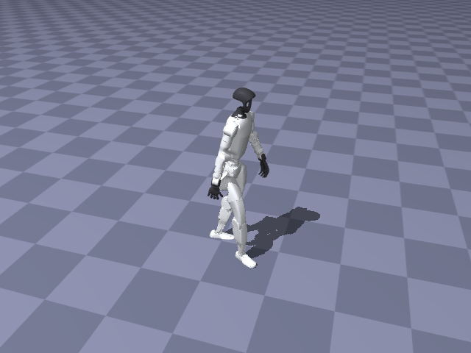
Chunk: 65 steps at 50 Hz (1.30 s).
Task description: Walk run
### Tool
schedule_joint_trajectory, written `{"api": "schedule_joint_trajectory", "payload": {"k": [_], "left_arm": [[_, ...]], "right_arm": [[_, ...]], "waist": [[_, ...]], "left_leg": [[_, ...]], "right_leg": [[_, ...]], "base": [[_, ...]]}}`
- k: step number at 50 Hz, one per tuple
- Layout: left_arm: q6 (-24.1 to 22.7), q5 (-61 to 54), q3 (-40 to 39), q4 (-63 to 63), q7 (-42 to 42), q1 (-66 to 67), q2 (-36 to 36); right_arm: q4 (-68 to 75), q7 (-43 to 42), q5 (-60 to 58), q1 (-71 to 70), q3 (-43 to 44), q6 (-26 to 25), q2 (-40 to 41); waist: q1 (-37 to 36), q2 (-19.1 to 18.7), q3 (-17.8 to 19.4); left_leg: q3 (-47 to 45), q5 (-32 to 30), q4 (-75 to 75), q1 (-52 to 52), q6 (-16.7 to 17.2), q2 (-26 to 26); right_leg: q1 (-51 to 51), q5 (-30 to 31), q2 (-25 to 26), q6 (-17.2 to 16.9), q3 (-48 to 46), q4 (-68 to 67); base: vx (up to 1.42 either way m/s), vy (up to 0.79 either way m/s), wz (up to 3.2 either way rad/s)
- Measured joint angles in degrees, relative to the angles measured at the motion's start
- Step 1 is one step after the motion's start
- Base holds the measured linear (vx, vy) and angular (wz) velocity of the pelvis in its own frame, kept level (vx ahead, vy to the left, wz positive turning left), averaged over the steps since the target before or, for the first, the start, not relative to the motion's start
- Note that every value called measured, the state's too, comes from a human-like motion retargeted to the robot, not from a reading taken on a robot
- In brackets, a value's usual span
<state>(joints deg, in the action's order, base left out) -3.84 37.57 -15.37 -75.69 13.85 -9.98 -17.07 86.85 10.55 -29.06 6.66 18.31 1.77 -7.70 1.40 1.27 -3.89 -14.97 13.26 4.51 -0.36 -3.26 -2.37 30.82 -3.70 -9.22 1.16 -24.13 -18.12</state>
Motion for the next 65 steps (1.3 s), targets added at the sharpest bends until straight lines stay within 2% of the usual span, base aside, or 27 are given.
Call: {"api": "schedule_joint_trajectory", "payload": {"k": [2,5,7,8,10,12,15,17,20,22,25,27,29,33,36,38,40,42,43,45,46,48,51,55,59,63,65], "left_arm": [[-1.31,-0.83,0.04,1.93,0.48,-1.14,-0.08],[-2.25,-1.46,0.18,3.45,0.34,-1.23,0.55],[-3.11,-1.57,-0.12,3.54,0.06,-0.18,1.57],[-3.27,-1.42,-0.35,3.36,0.22,0.61,1.85],[-2.84,-0.38,-1.18,2.56,1.09,3.41,2.24],[-1.60,2.79,-2.83,1.03,0.60,7.16,3.98],[-0.35,5.35,-4.65,-2.16,-1.48,11.02,5.70],[1.48,5.62,-4.17,-5.78,-2.17,12.19,5.13],[3.49,7.07,-4.66,-8.35,-2.48,13.07,5.44],[4.02,7.31,-5.44,-9.46,-2.15,14.40,6.04],[3.89,7.05,-6.36,-9.93,-1.49,16.60,6.62],[4.02,6.73,-7.52,-10.59,-1.78,18.21,6.94],[4.52,6.37,-8.60,-11.70,-2.49,18.73,7.43],[6.44,6.01,-9.66,-15.38,-1.95,19.23,8.13],[8.38,7.18,-9.76,-16.99,0.70,19.11,7.75],[9.88,8.76,-9.81,-17.00,2.38,18.97,7.54],[10.44,10.56,-9.54,-16.32,3.27,18.97,7.45],[9.96,11.51,-9.29,-15.26,3.36,19.03,7.43],[9.69,11.35,-9.41,-14.68,3.07,18.87,7.46],[9.24,9.53,-9.61,-13.12,1.91,18.06,7.55],[8.94,8.63,-9.23,-12.56,1.72,17.80,7.48],[7.96,6.18,-7.80,-11.23,1.84,16.73,6.97],[6.12,2.72,-6.26,-9.15,1.23,13.45,5.23],[4.17,0.81,-3.84,-6.97,-2.11,8.32,2.55],[2.44,1.14,-1.23,-4.67,-0.89,2.25,0.12],[0.70,1.14,0.09,-1.29,1.57,-2.30,-1.49],[-0.33,0.34,0.96,0.55,2.26,-3.72,-2.03]], "right_arm": [[0.01,0.50,1.24,0.53,0.16,0.10,0.28],[0.17,2.37,2.50,0.96,0.59,0.06,0.34],[0.43,3.46,2.97,0.64,1.18,-0.32,0.24],[0.46,3.47,3.16,0.67,1.22,-0.33,0.21],[0.82,3.26,3.78,0.74,0.84,-0.09,0.08],[1.21,2.83,4.31,0.36,1.40,-0.37,0.18],[0.49,1.73,6.09,-0.38,-0.16,-0.30,0.05],[-0.39,2.30,7.06,-1.98,-1.92,-0.21,-0.53],[-3.06,1.55,5.40,-4.40,-2.36,-1.58,-1.03],[-6.01,-0.66,3.67,-6.43,-3.17,-0.84,-1.58],[-9.39,-4.52,1.02,-8.63,-4.44,0.68,-2.06],[-12.72,-6.38,-0.41,-10.27,-5.52,1.67,-2.17],[-15.77,-6.38,-0.80,-11.72,-6.13,2.04,-2.04],[-19.26,-5.61,1.11,-14.49,-6.93,2.77,-1.35],[-19.27,-4.00,3.06,-15.67,-7.95,3.02,-0.76],[-18.47,-2.37,3.62,-15.58,-8.54,3.26,-0.28],[-17.06,-0.65,3.34,-14.36,-8.49,3.47,-0.38],[-15.07,1.20,1.57,-12.21,-7.84,3.86,-0.77],[-13.89,1.72,0.27,-11.14,-7.69,3.92,-0.75],[-10.68,0.31,-2.29,-8.80,-7.47,3.12,-0.28],[-9.60,-0.56,-2.33,-8.07,-7.51,2.79,-0.31],[-7.12,-1.70,-1.60,-6.72,-7.79,2.19,-0.88],[-3.67,-1.90,-1.94,-6.10,-7.96,1.47,-1.46],[1.12,-3.79,-5.09,-4.71,-8.14,0.69,-2.36],[2.74,-4.90,-7.39,-1.42,-6.28,0.07,-2.07],[4.07,-4.11,-6.24,1.03,-3.80,-0.23,-0.38],[5.10,-2.71,-4.94,1.83,-2.73,-0.65,0.31]], "waist": [[1.50,-0.60,-0.27],[1.19,-0.70,-0.99],[1.13,-0.55,-2.31],[1.65,-0.40,-2.64],[2.34,0.11,-2.78],[3.39,0.05,-2.83],[1.60,3.74,-2.25],[0.52,6.12,-1.43],[-2.54,7.85,0.67],[-5.78,7.45,1.88],[-9.33,6.69,2.28],[-11.45,6.13,2.53],[-13.30,4.97,3.10],[-16.96,4.36,3.89],[-17.20,4.52,3.30],[-16.67,4.47,2.36],[-17.63,4.43,1.19],[-19.72,4.31,0.57],[-19.94,4.38,0.37],[-18.73,3.00,-0.49],[-18.00,2.05,-0.89],[-16.64,0.29,-1.47],[-14.80,-1.04,-1.23],[-8.67,-1.03,-0.65],[-3.37,-0.36,-0.57],[-0.11,1.11,-0.01],[0.52,1.06,-0.18]], "left_leg": [[1.15,1.19,-0.65,2.58,1.81,0.17],[1.60,2.19,-0.18,5.16,3.90,-0.05],[2.26,0.39,0.98,6.52,6.23,-0.47],[3.07,-1.10,1.54,7.33,7.13,-0.80],[4.58,-6.81,3.76,9.49,9.81,-1.72],[3.34,-18.79,10.01,9.73,11.52,-0.32],[-2.41,-31.14,23.14,6.88,11.23,-1.30],[-5.62,-29.23,37.51,1.50,9.55,1.62],[-9.28,-21.89,48.89,-5.50,6.74,6.66],[-8.63,-18.14,50.25,-12.27,7.47,7.72],[-10.99,-13.85,45.35,-18.61,7.50,9.41],[-14.24,-11.36,36.12,-22.62,5.22,9.93],[-14.56,-10.92,26.58,-25.17,4.31,9.22],[-7.35,-9.41,10.19,-30.43,3.75,5.01],[-5.76,-9.28,5.97,-32.34,2.71,3.52],[-4.47,-9.10,7.94,-32.77,-0.37,3.00],[-5.42,-9.71,10.58,-31.88,-3.14,2.82],[-7.03,-12.48,11.95,-29.66,-2.80,4.95],[-5.66,-12.06,13.59,-29.19,-3.17,5.13],[0.50,-8.77,15.13,-26.43,-3.57,4.90],[-0.37,-7.88,14.33,-24.54,-4.06,5.52],[-4.79,-6.01,12.59,-20.05,-4.39,7.91],[-6.59,-3.81,10.18,-14.99,-3.62,8.81],[-7.32,-3.16,4.90,-8.61,-3.04,6.02],[-4.06,-1.51,2.42,-4.32,-1.77,2.74],[-1.38,0.74,0.69,0.82,-0.16,-0.02],[-0.58,1.74,-0.25,3.69,1.36,-0.04]], "right_leg": [[3.16,-1.74,2.98,0.40,4.42,8.03],[4.38,-2.19,3.40,-0.15,2.18,10.35],[4.90,-0.29,2.74,3.73,1.50,5.84],[4.47,1.61,2.32,4.02,1.00,4.89],[2.26,4.51,1.33,3.48,1.67,2.51],[0.67,3.44,1.06,3.97,7.92,-1.72],[-6.62,0.11,-1.33,4.45,9.89,0.46],[-12.33,-2.05,-5.09,4.06,3.13,1.90],[-16.97,-3.49,-4.15,3.61,5.50,4.12],[-21.51,-3.88,-2.70,3.36,1.73,7.75],[-25.14,-4.78,0.33,3.12,1.44,11.06],[-28.24,-5.94,2.23,2.38,0.06,12.95],[-31.05,-6.73,4.63,1.90,-0.29,14.76],[-36.18,-8.87,6.49,-0.01,1.82,16.42],[-38.60,-10.25,6.45,-2.17,2.79,15.88],[-40.10,-10.29,6.25,-4.40,3.27,14.80],[-41.47,-8.59,5.99,-6.95,4.99,13.12],[-42.56,-3.92,5.60,-9.56,8.29,10.02],[-42.50,-0.16,5.15,-10.58,9.70,7.64],[-40.16,12.40,5.28,-11.29,12.19,-1.29],[-38.90,15.60,5.98,-11.62,11.96,-5.18],[-34.99,20.25,5.86,-10.94,9.66,-15.66],[-25.65,13.42,1.41,-6.84,6.91,-31.15],[-12.90,6.41,-1.36,-5.73,5.65,-36.65],[-5.57,1.26,-2.16,-1.99,1.63,-21.32],[-1.74,0.07,1.20,0.27,2.12,0.91],[0.58,-1.64,4.58,0.55,6.19,8.76]], "base": [[0.69,0.03,0.46],[0.98,-0.03,0.20],[0.78,0.00,0.30],[0.94,-0.07,0.40],[1.17,-0.09,0.48],[1.15,-0.05,0.79],[1.15,-0.15,0.07],[0.73,-0.15,0.37],[0.68,-0.06,0.14],[0.60,0.00,-0.36],[0.70,0.00,-0.41],[0.60,-0.01,-0.32],[0.71,0.02,-0.40],[0.73,0.07,-0.65],[0.79,0.13,-0.36],[0.72,0.12,-0.24],[1.13,0.28,-0.61],[1.04,0.26,-0.99],[0.94,0.21,-0.84],[1.05,0.24,-0.49],[1.00,0.26,-0.17],[0.86,0.24,-0.21],[0.71,0.17,-0.56],[0.55,0.12,0.47],[0.67,0.11,0.90],[0.78,0.00,0.70],[0.85,0.00,0.36]]}}
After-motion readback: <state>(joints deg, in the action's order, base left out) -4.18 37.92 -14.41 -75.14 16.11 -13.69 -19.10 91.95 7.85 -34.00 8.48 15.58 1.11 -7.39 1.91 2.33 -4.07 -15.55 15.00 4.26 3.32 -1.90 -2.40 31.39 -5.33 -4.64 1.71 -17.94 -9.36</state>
